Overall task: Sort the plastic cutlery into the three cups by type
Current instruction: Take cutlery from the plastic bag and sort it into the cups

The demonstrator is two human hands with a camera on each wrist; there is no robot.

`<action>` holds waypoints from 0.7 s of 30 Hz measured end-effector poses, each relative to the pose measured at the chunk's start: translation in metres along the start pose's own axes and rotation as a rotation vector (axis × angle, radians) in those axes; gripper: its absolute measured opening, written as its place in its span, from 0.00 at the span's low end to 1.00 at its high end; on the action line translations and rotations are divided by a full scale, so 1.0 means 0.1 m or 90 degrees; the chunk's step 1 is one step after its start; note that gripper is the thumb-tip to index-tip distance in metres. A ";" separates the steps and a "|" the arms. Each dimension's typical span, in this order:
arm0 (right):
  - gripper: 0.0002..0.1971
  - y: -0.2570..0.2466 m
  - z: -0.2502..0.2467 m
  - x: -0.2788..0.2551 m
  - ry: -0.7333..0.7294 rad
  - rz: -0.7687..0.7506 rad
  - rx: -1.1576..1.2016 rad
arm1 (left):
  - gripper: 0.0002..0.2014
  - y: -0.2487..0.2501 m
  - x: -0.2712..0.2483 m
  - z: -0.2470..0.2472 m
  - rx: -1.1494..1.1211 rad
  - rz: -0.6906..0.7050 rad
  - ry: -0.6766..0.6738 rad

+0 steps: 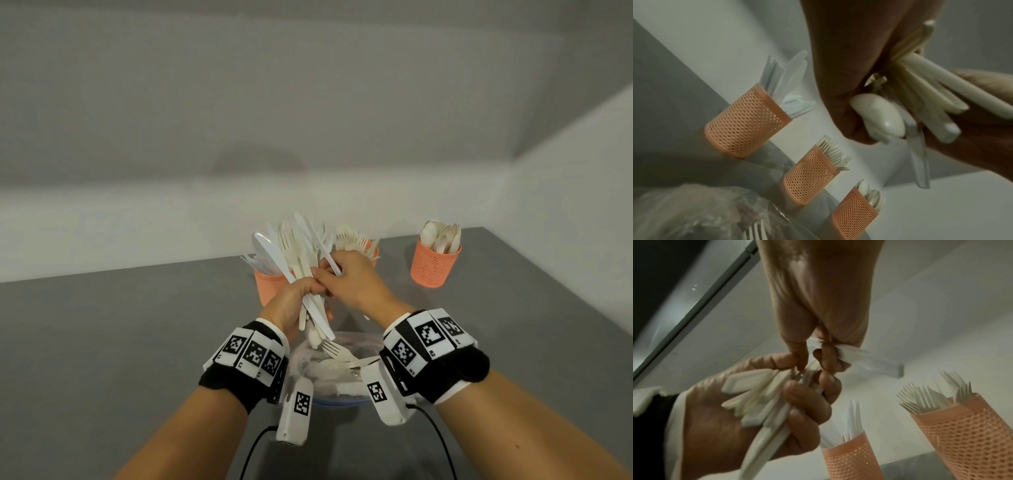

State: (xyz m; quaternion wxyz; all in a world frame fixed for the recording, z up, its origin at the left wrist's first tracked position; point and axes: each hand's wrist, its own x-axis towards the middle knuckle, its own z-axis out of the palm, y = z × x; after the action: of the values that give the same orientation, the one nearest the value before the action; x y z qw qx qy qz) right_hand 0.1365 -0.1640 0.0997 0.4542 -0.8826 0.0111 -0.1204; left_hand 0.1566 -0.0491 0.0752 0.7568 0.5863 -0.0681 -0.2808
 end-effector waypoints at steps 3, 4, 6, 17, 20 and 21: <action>0.11 0.01 0.03 -0.01 0.025 0.011 0.030 | 0.13 0.00 0.00 0.01 -0.023 -0.002 0.000; 0.10 0.00 0.03 -0.01 0.038 0.015 0.047 | 0.13 -0.01 0.00 0.00 -0.025 0.000 -0.001; 0.09 -0.02 0.05 -0.02 0.051 0.015 0.053 | 0.13 -0.02 0.01 -0.01 -0.023 0.002 -0.002; 0.15 0.00 -0.03 0.00 0.087 0.039 0.142 | 0.07 -0.07 0.08 -0.01 -0.027 0.033 0.086; 0.13 0.02 -0.04 0.01 0.134 0.030 0.159 | 0.09 -0.09 0.09 -0.02 -0.024 0.071 0.097; 0.11 0.02 -0.04 0.02 0.158 0.024 0.164 | 0.11 -0.10 0.09 -0.03 -0.022 0.080 0.099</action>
State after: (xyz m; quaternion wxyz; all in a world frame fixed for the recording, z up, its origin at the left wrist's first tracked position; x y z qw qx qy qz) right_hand 0.1375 -0.1681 0.1009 0.5610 -0.7950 0.0683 -0.2204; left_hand 0.1619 -0.0528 0.0633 0.7859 0.5877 -0.0411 -0.1877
